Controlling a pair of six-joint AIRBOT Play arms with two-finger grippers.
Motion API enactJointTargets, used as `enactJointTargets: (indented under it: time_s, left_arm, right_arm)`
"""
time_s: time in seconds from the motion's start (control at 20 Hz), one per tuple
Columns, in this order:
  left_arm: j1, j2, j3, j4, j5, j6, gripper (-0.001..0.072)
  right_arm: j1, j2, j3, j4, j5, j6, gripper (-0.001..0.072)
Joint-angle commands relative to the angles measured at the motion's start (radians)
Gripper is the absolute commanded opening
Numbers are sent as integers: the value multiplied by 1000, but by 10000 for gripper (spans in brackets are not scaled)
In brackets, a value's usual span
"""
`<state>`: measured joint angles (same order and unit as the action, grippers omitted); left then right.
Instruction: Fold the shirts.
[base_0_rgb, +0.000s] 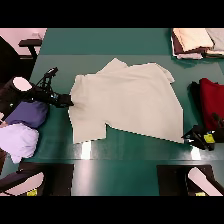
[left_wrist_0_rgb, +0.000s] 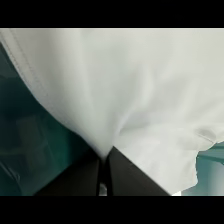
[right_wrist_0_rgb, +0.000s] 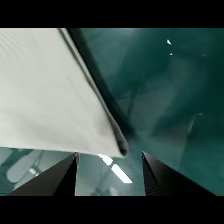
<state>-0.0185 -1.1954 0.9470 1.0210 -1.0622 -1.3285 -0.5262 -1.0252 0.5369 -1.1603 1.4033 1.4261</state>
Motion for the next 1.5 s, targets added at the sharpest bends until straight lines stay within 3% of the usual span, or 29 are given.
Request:
enactJointTargets:
  time_s: [0.0, 0.15, 0.2, 0.4, 0.6, 0.85, 1.0, 1.2, 1.45]
  left_arm:
    - [0, 2, 1, -8, -4, 1, 29]
    - [0, 2, 1, -8, 0, 1, 30]
    - [0, 2, 1, -8, 0, 1, 29]
    - [0, 21, 2, -8, -22, 1, 28]
    - [5, 172, 50, 28, -23, -35, 28]
    - [5, 354, 391, 45, -38, -36, 28]
    - [5, 379, 700, 45, -60, -48, 28]
    - [5, 379, 1034, 45, -65, -128, 28]
    - [5, 379, 1240, 43, -69, -192, 27]
  right_arm:
    - [-17, -66, -50, 100, -64, -23, 434]
    - [14, -107, -50, 119, -81, -34, 420]
    - [43, -114, -50, 120, -89, -48, 317]
    - [199, -63, -42, 118, -168, -65, 19]
    - [311, 75, 144, 119, -156, -54, 19]
    - [371, 192, 657, 119, -155, -28, 19]
    - [371, 198, 1000, 109, -138, -28, 19]
    - [349, 196, 1361, 51, -78, -27, 19]
    - [208, 150, 1648, 8, 94, 16, 18]
